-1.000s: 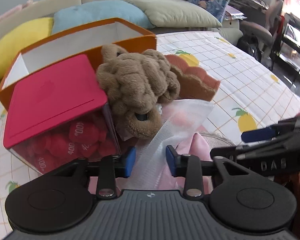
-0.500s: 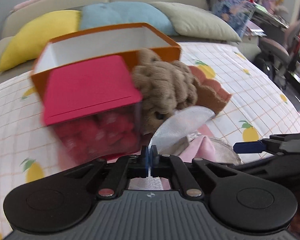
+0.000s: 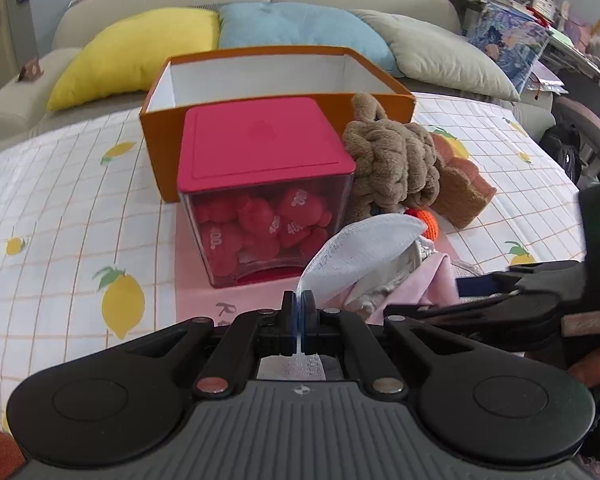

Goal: Organize soft objects
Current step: 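Grasp the pink cloth with the right gripper while the left gripper holds the mesh bag, then carry the mesh bag and pink cloth into the box and open both grippers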

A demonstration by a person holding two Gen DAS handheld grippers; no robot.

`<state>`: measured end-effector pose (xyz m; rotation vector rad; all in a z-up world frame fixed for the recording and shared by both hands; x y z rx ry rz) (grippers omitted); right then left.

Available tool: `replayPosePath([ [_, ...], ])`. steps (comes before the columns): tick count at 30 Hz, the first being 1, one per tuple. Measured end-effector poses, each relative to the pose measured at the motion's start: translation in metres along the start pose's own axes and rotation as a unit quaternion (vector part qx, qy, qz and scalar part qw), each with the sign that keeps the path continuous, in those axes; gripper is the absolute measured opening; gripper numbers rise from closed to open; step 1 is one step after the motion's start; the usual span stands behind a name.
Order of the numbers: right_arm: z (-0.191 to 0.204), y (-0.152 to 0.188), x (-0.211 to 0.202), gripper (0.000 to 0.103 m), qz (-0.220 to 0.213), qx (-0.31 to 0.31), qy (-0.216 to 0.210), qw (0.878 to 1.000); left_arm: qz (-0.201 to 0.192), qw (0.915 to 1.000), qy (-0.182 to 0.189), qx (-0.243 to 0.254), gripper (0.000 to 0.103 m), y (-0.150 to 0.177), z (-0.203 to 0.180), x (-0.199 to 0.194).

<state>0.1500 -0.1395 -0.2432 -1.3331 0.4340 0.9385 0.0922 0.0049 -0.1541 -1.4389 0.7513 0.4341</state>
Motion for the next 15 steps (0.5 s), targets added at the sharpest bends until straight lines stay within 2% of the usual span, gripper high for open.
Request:
replayPosePath([
  [2, 0.005, 0.001, 0.000, 0.065, -0.006, -0.023, 0.003, 1.000, -0.001, 1.0000, 0.002, 0.002, 0.001, 0.002, -0.001, -0.002],
  [3, 0.006, 0.002, 0.000, 0.054, -0.007, -0.027, -0.003, 1.000, -0.002, 1.0000, 0.002, 0.003, 0.001, 0.003, -0.001, -0.003],
  [4, 0.008, 0.001, -0.001, 0.048, -0.010, -0.030, -0.009, 0.999, -0.004, 1.0000, 0.001, 0.004, 0.001, 0.003, 0.000, -0.003],
  [5, 0.009, 0.002, -0.002, 0.032, -0.012, -0.033, -0.012, 0.999, -0.005, 1.0000, 0.000, 0.004, 0.001, 0.003, 0.000, -0.005],
  [6, 0.011, 0.002, -0.002, 0.012, -0.008, -0.039, -0.009, 0.999, -0.008, 1.0000, -0.002, 0.005, 0.001, 0.003, 0.000, -0.007],
  [9, 0.011, 0.002, -0.004, 0.006, -0.008, -0.036, -0.008, 0.999, -0.019, 0.9997, -0.006, 0.012, 0.001, 0.002, 0.000, -0.013],
  [15, 0.010, -0.003, -0.038, 0.004, -0.037, -0.022, -0.019, 0.999, -0.043, 0.9991, 0.006, 0.000, 0.001, -0.005, 0.001, -0.031],
])
Point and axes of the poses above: each gripper's, at about its wrist camera, not at the fingertips, and x roughly the way its jaws point, z to its left, y to its underside, the point moved 4 cm from there along x, roughly the way its jaws point, and after that the axes turned 6 degrees about -z, right-handed, at the moved point
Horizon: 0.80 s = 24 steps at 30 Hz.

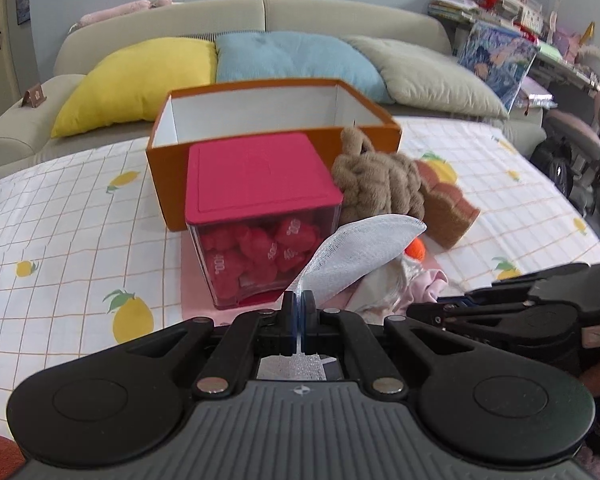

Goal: Organize soft objects
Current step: 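Carry the mesh bag and pink cloth into the box and open both grippers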

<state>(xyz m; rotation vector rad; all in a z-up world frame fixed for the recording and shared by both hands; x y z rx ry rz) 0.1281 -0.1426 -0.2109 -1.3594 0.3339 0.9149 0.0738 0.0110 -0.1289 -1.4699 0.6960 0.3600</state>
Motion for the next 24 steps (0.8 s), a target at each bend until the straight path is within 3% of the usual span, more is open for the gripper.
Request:
replayPosePath([
  [5, 0.011, -0.014, -0.035, 0.004, -0.037, 0.005, -0.007, 0.999, -0.018, 0.9990, 0.019, -0.037, 0.001, -0.008, 0.005, -0.021],
  [9, 0.025, -0.027, -0.060, 0.004, -0.075, -0.017, -0.014, 0.997, -0.050, 0.9981, 0.002, -0.036, 0.001, -0.018, 0.008, -0.041],
  [14, 0.032, -0.052, -0.080, 0.004, -0.114, -0.038, -0.020, 0.993, -0.089, 0.9946, 0.009, -0.052, 0.001, -0.049, 0.019, -0.056],
  [24, 0.015, -0.142, -0.064, 0.005, -0.159, -0.046, -0.032, 0.986, -0.112, 0.9893, 0.022, -0.090, 0.001, -0.136, 0.046, -0.016],
])
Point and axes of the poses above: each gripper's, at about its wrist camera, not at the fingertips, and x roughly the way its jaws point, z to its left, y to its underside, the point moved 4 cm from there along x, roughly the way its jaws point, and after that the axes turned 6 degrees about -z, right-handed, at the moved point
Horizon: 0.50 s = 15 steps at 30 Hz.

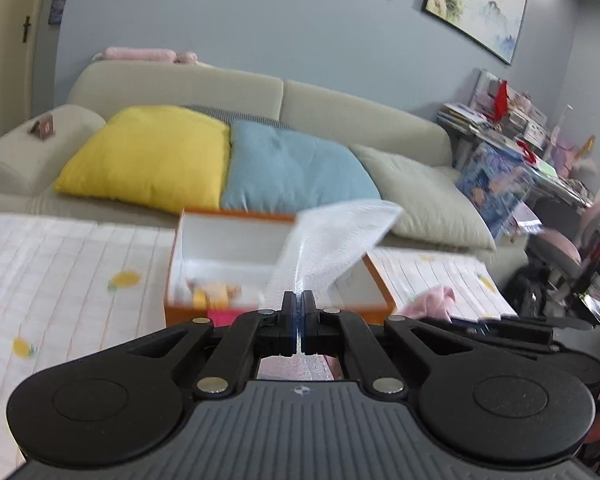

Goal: Organize soft objects
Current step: 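Carry the mesh bag and pink cloth into the box and open both grippers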

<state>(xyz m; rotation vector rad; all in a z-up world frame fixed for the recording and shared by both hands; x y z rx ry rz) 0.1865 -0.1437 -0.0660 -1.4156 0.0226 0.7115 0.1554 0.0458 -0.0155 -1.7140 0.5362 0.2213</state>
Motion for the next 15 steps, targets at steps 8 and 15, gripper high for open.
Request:
replayPosePath([
  [8, -0.036, -0.043, 0.083, 0.005, 0.035, -0.022, 0.028, 0.999, 0.046, 0.9964, 0.031, -0.064, 0.001, -0.042, 0.028, 0.083],
  [15, -0.058, -0.037, 0.158, 0.005, 0.130, -0.042, 0.059, 0.989, 0.176, 0.9820, -0.002, -0.068, 0.001, -0.005, 0.041, 0.165],
])
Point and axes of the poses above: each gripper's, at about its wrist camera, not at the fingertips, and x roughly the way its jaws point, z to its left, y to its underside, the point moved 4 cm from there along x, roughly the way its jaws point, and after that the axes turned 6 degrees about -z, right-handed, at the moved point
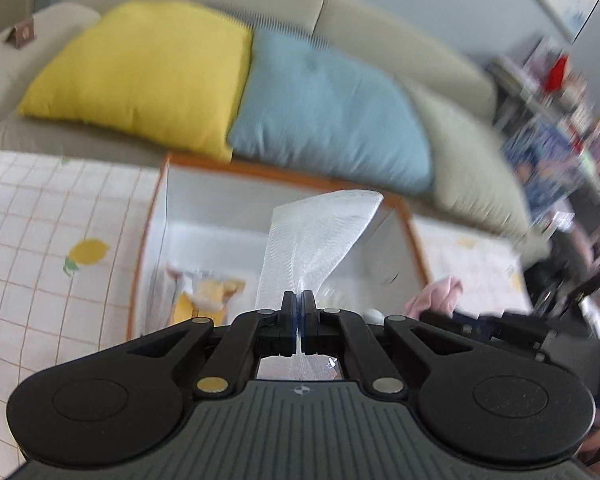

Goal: Organize soft objects
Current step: 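Carry the mesh bag and pink cloth into the box and open both grippers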

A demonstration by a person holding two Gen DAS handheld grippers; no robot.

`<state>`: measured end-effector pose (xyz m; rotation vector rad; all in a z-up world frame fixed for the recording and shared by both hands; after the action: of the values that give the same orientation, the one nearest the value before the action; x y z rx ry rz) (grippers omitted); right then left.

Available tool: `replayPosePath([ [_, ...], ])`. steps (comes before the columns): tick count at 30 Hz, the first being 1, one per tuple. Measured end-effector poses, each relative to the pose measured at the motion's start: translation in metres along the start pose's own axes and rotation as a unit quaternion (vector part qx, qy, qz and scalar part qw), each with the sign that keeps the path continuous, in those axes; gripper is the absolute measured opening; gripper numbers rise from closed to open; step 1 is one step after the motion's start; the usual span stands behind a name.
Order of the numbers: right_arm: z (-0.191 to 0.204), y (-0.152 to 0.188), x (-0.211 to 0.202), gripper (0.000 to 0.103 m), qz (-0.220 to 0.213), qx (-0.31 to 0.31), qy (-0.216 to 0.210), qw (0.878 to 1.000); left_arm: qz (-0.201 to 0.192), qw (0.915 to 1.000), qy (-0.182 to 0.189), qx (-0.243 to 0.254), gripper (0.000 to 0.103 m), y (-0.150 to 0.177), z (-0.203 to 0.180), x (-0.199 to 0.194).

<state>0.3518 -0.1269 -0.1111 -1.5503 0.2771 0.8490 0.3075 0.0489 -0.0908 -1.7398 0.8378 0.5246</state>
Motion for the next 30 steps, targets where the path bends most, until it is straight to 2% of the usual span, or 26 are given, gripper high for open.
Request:
replayPosePath([
  [4, -0.001, 0.008, 0.031, 0.005, 0.029, -0.036, 0.025, 0.999, 0.045, 0.9986, -0.021, 0.017, 0.002, 0.010, -0.001, 0.029],
  [7, -0.002, 0.016, 0.046, 0.005, 0.052, -0.049, 0.032, 0.997, 0.062, 0.9978, -0.024, 0.006, 0.002, 0.013, 0.003, 0.041],
  [10, -0.008, 0.019, 0.052, 0.010, 0.058, -0.046, 0.039, 0.996, 0.066, 0.9976, -0.017, -0.016, 0.011, 0.012, 0.008, 0.046],
  [12, -0.009, 0.020, 0.052, 0.013, 0.052, -0.051, 0.042, 0.996, 0.062, 0.9975, -0.013, -0.031, 0.024, 0.008, 0.011, 0.050],
  [16, -0.009, 0.019, 0.044, 0.021, 0.041, -0.054, 0.043, 0.997, 0.039, 0.9978, 0.000, -0.053, 0.040, 0.002, 0.013, 0.043],
  [18, -0.010, 0.016, 0.038, 0.033, 0.030, -0.053, 0.046, 0.997, 0.020, 0.9982, 0.009, -0.055, 0.049, -0.004, 0.012, 0.034],
  [21, -0.011, 0.013, 0.030, 0.036, 0.019, -0.051, 0.049, 0.997, 0.018, 0.9992, 0.016, -0.032, 0.049, -0.006, 0.005, 0.020],
  [23, -0.011, 0.013, 0.023, 0.042, 0.012, -0.043, 0.048, 0.998, 0.041, 0.9990, 0.016, -0.003, 0.046, -0.002, -0.001, 0.012],
  [24, -0.010, 0.014, 0.019, 0.044, 0.008, -0.040, 0.048, 0.998, 0.051, 0.9985, 0.010, 0.013, 0.040, 0.000, -0.004, 0.010],
  [26, -0.008, 0.017, 0.012, 0.044, 0.000, -0.040, 0.048, 0.998, 0.073, 0.9967, -0.004, 0.034, 0.037, 0.004, -0.005, 0.008],
  [28, -0.004, 0.020, 0.005, 0.044, -0.008, -0.045, 0.045, 0.998, 0.093, 0.9952, -0.008, 0.028, 0.037, 0.006, 0.000, 0.009],
  [30, 0.001, 0.024, -0.001, 0.044, -0.017, -0.049, 0.044, 0.998, 0.103, 0.9945, 0.005, 0.017, 0.037, 0.005, 0.002, 0.011],
])
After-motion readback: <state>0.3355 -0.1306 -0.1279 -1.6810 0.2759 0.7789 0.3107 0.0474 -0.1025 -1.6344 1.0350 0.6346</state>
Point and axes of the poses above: each gripper's, at about its wrist camera, not at the fingertips, and x roughly the way its jaws point, z to its left, y to its underside, the point moved 4 cm from there along x, roughly the way its jaws point, and after that the axes turned 6 degrees about -z, right-handed, at the moved point
